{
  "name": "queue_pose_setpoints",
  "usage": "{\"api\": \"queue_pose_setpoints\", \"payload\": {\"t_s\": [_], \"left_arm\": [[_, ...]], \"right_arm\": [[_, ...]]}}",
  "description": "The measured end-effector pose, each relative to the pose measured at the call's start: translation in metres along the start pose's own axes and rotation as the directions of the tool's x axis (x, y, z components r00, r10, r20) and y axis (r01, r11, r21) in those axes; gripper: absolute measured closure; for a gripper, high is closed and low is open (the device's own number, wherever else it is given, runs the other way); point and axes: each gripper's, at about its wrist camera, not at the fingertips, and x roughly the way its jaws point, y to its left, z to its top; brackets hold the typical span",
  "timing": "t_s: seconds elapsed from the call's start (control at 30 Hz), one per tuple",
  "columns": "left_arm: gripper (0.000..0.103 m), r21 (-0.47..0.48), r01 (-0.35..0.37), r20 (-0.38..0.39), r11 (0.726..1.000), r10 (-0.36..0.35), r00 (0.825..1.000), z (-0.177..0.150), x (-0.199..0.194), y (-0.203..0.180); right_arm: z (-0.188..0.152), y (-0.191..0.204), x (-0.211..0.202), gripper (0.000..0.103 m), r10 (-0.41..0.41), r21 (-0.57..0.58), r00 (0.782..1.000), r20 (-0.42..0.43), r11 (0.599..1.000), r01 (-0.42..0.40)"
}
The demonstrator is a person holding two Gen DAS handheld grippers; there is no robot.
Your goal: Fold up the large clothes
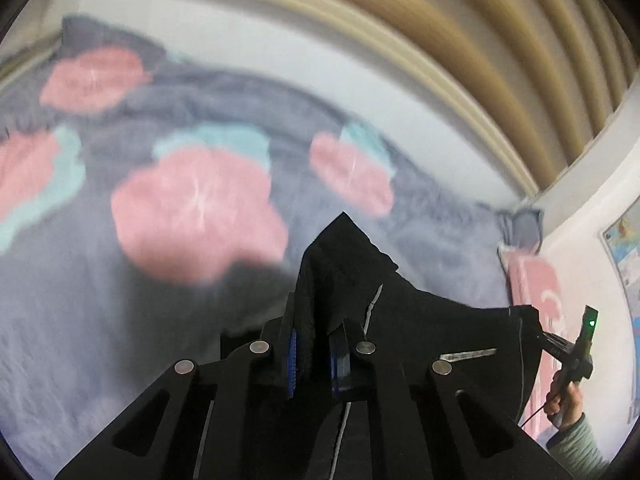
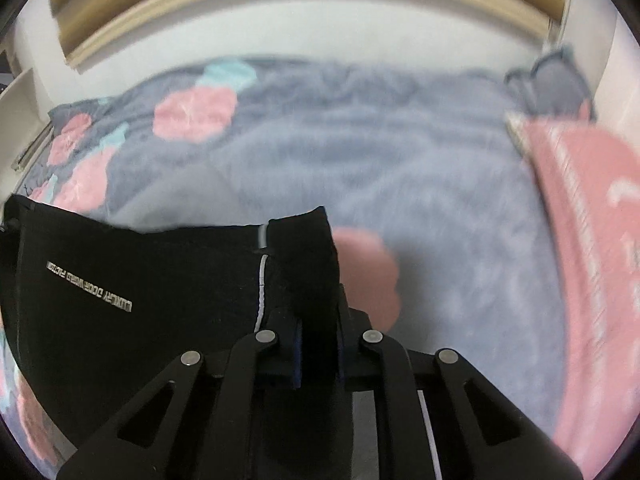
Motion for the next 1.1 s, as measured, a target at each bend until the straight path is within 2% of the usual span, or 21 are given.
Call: {"api": "queue_pose_setpoints", "payload": {"t_s": [0.07, 0.13, 0.2, 0.27, 0.33, 0.4, 0.47, 0.5, 0.6, 0.7, 0.73, 0.8, 0.87, 1.0, 1.1], "left_arm": [[0.092, -0.002, -0.011, 0.016, 1.000, 0.011, 1.000, 0.012, 0.006, -0.001], [0.092, -0.041, -0.036, -0.017, 0.998, 0.036, 0.999, 0.015, 0.030, 0.012], [0.092, -0.077, -0.090, -0.078, 0.993, 0.084, 0.993, 0.009, 0.060, 0.031], [0.091, -0.106, -0.154, -0.173, 0.982, 0.134, 0.976, -0.009, 0.103, 0.049], [0.089, -0.110, -0.180, -0.247, 0.977, 0.148, 0.957, -0.025, 0.128, 0.061], [0.085, -0.128, -0.184, -0.311, 0.975, 0.136, 0.941, -0.038, 0.148, 0.071], [0.082, -0.142, -0.165, -0.319, 0.976, 0.112, 0.941, -0.037, 0.149, 0.074], [0.080, -0.151, -0.147, -0.331, 0.978, 0.090, 0.939, -0.033, 0.148, 0.077], [0.077, -0.175, -0.098, -0.339, 0.980, 0.033, 0.940, -0.025, 0.134, 0.085], [0.062, -0.224, -0.051, -0.332, 0.973, -0.027, 0.943, -0.013, 0.096, 0.100], [0.062, -0.224, -0.048, -0.333, 0.973, -0.030, 0.943, -0.011, 0.085, 0.103], [0.062, -0.199, -0.049, -0.313, 0.979, -0.017, 0.950, -0.007, 0.054, 0.105], [0.062, -0.157, -0.076, -0.284, 0.985, 0.029, 0.958, -0.005, 0.028, 0.097], [0.061, -0.060, -0.025, -0.225, 0.998, 0.011, 0.974, -0.024, -0.014, 0.047], [0.061, 0.019, 0.061, -0.232, 0.998, -0.055, 0.971, -0.059, -0.023, -0.013]], "right_arm": [[0.020, 0.006, 0.005, 0.090, -0.031, -0.018, 0.999, 0.023, 0.999, 0.032], [0.031, 0.010, 0.030, 0.090, -0.047, -0.008, 0.999, -0.005, 0.999, 0.047], [0.030, 0.012, 0.066, 0.090, -0.066, -0.003, 0.995, -0.068, 0.998, 0.066], [0.019, 0.012, 0.104, 0.090, -0.069, 0.008, 0.986, -0.155, 0.997, 0.071], [0.002, 0.011, 0.139, 0.090, -0.038, 0.033, 0.969, -0.246, 0.998, 0.048], [-0.010, 0.013, 0.155, 0.086, -0.046, 0.031, 0.959, -0.279, 0.998, 0.056], [-0.011, 0.015, 0.159, 0.084, -0.058, 0.022, 0.956, -0.287, 0.997, 0.067], [-0.010, 0.015, 0.158, 0.080, -0.059, 0.020, 0.956, -0.287, 0.997, 0.068], [-0.007, 0.007, 0.151, 0.066, -0.041, 0.036, 0.954, -0.296, 0.998, 0.054], [-0.005, -0.010, 0.119, 0.063, 0.048, 0.135, 0.963, -0.267, 0.991, -0.012], [-0.005, -0.013, 0.109, 0.062, 0.062, 0.152, 0.965, -0.256, 0.988, -0.023], [-0.008, -0.015, 0.078, 0.053, 0.085, 0.172, 0.973, -0.215, 0.984, -0.048], [-0.015, -0.007, 0.044, 0.053, 0.112, 0.171, 0.977, -0.181, 0.982, -0.081], [-0.037, 0.039, -0.010, 0.052, 0.195, 0.127, 0.968, -0.158, 0.976, -0.176], [-0.051, 0.081, -0.028, 0.052, 0.237, 0.063, 0.958, -0.162, 0.971, -0.230]]}}
